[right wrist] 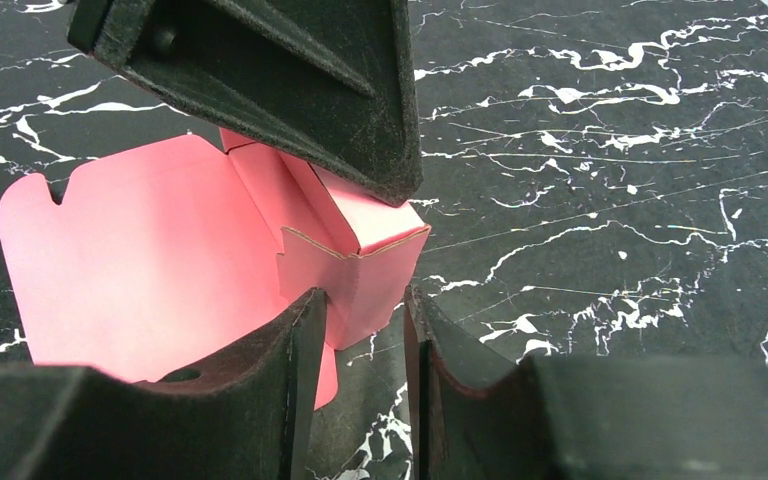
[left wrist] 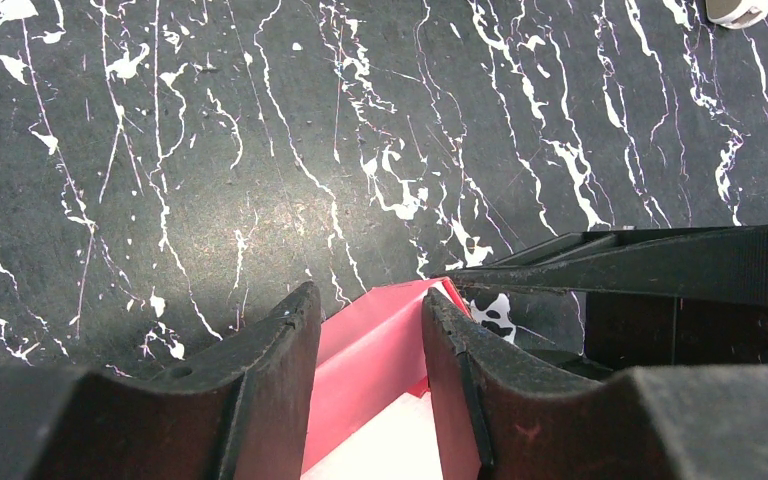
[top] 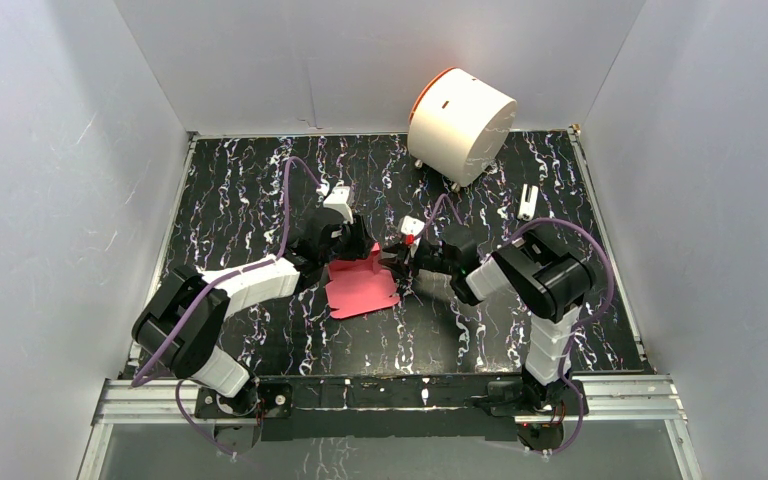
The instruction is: Fold the paper box
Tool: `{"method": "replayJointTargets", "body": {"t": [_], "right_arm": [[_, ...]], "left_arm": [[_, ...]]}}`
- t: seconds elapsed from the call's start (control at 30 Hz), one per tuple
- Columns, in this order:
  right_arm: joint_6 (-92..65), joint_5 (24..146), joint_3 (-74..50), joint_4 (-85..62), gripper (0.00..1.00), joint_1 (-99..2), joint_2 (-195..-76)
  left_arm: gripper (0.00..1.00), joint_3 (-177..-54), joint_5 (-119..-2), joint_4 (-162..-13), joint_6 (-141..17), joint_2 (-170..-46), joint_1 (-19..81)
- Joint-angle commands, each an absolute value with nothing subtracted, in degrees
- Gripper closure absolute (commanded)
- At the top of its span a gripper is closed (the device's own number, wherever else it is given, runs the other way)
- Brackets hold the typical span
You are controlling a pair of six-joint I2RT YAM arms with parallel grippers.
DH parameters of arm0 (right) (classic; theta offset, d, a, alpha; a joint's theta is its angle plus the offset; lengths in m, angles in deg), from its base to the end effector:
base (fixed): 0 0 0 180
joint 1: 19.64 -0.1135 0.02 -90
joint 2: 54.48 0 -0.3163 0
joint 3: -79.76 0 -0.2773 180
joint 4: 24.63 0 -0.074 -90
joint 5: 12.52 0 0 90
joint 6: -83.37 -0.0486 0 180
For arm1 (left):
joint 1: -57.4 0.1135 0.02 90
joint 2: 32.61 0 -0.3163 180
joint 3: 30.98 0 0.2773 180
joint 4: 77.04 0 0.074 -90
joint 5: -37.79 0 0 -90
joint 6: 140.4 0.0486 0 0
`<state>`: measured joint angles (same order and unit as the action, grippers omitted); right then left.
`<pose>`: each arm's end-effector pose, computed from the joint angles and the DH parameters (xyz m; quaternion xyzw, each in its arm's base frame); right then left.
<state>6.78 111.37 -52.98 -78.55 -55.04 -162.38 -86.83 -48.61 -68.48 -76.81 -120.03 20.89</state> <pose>0.2832 0.2345 0.1594 -0.4717 0.5710 0.3350 0.5824 0.2870 -0.2086 0.2364 0.0561 0.8318 -0.2655 0.4842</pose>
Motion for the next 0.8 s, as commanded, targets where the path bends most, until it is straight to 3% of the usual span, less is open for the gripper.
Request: {"method": "replayJointTargets", "body": {"t": [0.0,0.3,0.77], "right_arm": [[4.0,112.4,-51.9,-86.0,0.59,-55.7,-164.3],[3.0,110.8,-50.8,-87.7,0.7,-56.0,-166.0],[1.1,108.3,-48.9,-90.4,0.74,-57.1,-168.3]], "left_arm": [[0.6,-85.1,-50.8,-71.6,-76.2,-119.0,20.7],[0.61,-85.3,-52.2,-71.1,-76.8,-119.5,20.7],[0.61,-86.1,-58.4,-70.5,-78.3,-121.2,20.7]]}}
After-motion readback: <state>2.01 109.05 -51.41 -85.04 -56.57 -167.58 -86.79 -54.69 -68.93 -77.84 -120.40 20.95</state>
